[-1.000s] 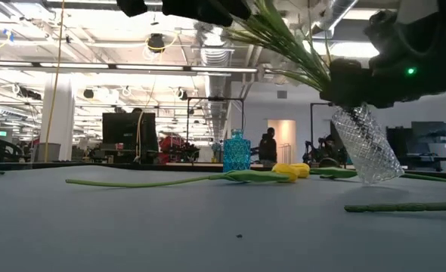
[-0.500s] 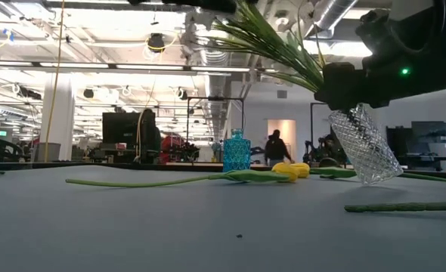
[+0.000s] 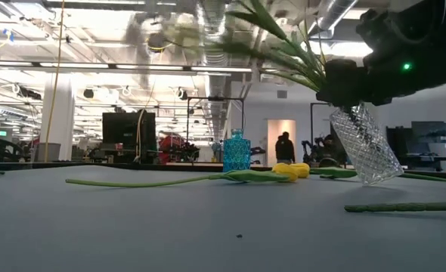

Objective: Sort flowers into vase by color
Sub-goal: Put the white flowers into the transparent vase

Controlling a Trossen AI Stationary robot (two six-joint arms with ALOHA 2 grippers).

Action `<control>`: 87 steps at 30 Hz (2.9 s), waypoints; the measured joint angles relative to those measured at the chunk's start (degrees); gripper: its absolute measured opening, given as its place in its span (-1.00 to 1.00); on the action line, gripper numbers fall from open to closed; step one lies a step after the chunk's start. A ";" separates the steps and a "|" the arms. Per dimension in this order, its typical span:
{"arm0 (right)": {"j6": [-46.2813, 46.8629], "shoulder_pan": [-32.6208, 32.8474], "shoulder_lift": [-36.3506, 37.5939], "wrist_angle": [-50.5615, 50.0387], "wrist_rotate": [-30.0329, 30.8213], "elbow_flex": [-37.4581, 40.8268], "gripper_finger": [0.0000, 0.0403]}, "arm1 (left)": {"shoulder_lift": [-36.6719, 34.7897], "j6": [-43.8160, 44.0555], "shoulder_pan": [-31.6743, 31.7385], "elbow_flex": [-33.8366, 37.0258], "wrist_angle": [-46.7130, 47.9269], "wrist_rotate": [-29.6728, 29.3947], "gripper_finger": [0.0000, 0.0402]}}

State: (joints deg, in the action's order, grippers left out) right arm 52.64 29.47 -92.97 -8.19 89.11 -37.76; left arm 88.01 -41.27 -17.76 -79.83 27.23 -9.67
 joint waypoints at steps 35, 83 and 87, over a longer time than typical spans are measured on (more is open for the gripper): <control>1.03 -0.91 1.53 -1.86 0.77 0.04 -0.14 | 8.70 -2.06 3.63 3.25 -7.30 -5.60 0.17; 0.83 -0.63 1.53 -3.54 -0.91 0.00 -0.14 | -1.85 13.57 4.35 -1.51 17.22 24.71 -0.49; 0.85 -0.59 1.53 -3.42 -0.91 0.00 -0.14 | -3.48 6.51 6.50 -1.46 23.94 45.11 -0.54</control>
State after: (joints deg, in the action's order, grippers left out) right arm 53.49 28.88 -91.44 -11.60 88.20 -37.76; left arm 84.53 -34.77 -11.26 -81.30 51.17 35.43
